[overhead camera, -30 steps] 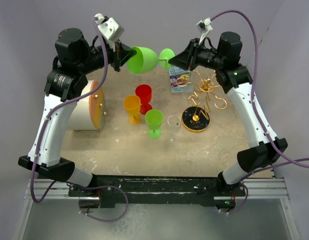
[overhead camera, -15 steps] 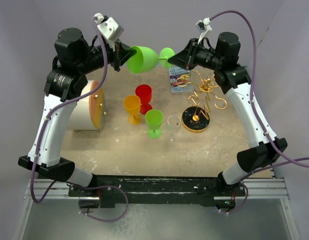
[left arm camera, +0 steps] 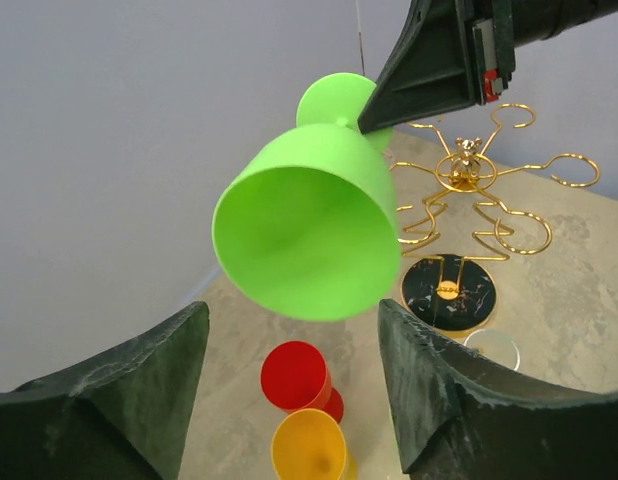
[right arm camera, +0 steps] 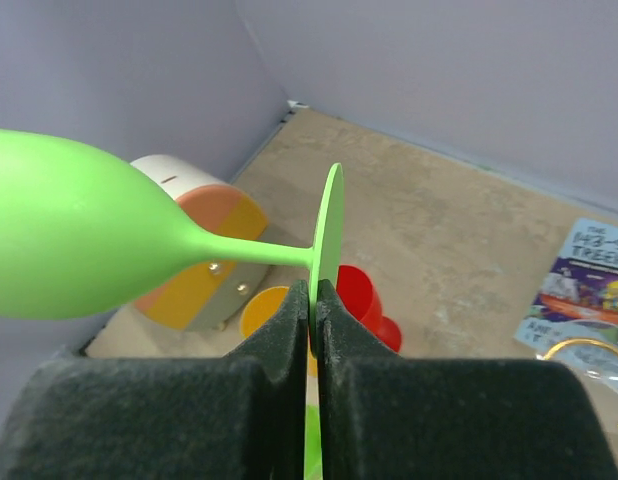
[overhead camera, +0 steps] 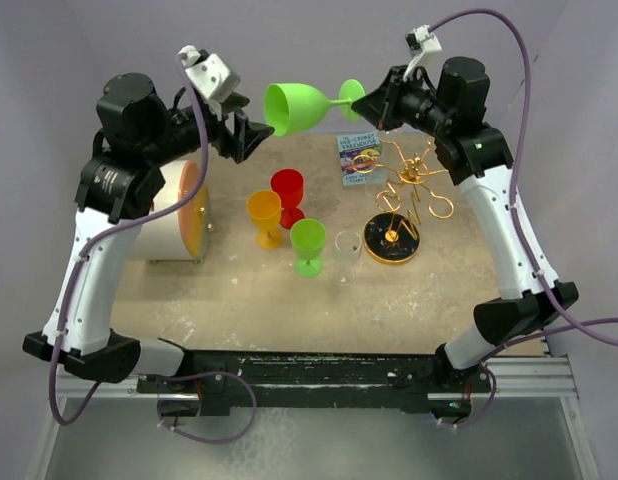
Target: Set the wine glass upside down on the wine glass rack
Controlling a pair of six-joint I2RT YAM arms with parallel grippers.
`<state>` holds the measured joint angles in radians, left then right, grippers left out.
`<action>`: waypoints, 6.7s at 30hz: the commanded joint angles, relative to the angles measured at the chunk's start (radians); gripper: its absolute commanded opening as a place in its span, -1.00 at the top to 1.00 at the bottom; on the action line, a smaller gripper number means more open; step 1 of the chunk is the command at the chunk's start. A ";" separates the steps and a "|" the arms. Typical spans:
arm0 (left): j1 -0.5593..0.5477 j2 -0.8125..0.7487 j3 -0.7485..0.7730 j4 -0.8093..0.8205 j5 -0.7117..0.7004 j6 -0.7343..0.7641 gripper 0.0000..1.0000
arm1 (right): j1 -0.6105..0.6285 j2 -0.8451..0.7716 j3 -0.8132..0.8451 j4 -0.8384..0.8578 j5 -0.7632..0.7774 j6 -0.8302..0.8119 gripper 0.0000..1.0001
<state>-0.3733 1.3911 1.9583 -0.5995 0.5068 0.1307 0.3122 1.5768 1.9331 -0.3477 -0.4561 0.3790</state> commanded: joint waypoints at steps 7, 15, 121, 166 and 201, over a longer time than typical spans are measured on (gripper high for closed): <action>0.018 -0.172 -0.064 -0.067 -0.149 0.178 -0.94 | -0.002 -0.094 0.133 -0.088 0.427 -0.323 1.00; 0.027 -0.205 -0.076 -0.118 -0.255 0.243 -0.98 | -0.012 -0.168 0.135 -0.078 0.754 -0.591 1.00; 0.109 -0.302 -0.165 -0.166 -0.099 0.280 -0.98 | -0.113 -0.216 -0.385 -0.129 0.503 -1.750 1.00; 0.133 -0.321 -0.178 -0.166 -0.051 0.257 -0.98 | -0.114 -0.180 -0.364 -0.034 0.591 -1.599 0.92; 0.154 -0.354 -0.196 -0.175 -0.031 0.263 -0.98 | -0.114 -0.087 -0.325 -0.034 0.722 -1.467 0.70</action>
<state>-0.2291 1.0515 1.7687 -0.7944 0.4541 0.4034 0.1963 1.4982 1.5696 -0.4133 0.2489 -1.1110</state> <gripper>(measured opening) 0.991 0.144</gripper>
